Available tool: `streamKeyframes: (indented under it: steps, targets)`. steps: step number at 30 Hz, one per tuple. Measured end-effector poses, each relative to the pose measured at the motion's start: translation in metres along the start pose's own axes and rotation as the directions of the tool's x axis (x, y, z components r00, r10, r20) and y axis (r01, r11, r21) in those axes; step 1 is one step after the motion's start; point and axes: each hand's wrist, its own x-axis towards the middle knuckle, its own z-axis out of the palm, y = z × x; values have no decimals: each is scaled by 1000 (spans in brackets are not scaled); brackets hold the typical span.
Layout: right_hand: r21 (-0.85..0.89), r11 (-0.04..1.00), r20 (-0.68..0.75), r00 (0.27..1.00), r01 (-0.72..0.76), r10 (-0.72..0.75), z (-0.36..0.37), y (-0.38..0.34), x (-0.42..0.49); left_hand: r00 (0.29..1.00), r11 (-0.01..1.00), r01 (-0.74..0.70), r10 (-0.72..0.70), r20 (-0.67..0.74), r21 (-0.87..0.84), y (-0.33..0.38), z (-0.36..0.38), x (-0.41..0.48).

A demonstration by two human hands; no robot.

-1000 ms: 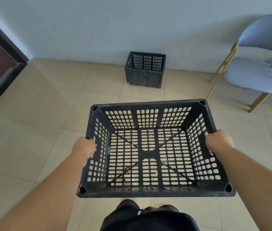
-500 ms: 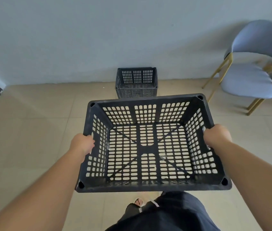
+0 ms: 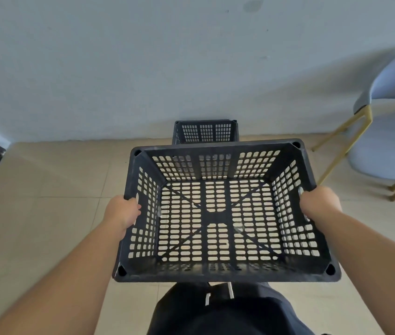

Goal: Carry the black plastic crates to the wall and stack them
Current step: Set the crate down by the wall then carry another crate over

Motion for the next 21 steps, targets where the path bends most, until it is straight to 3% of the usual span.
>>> streamKeyframes:
  steps: [13,21]
  targets:
    - [-74,997,-55,998,-25,21,44,-186,127,991,1000,12,-15,135,23,141,11,204]
    - [-42,998,-65,997,-38,35,67,-283,191,988,999,45,-48,149,20,232,21,317]
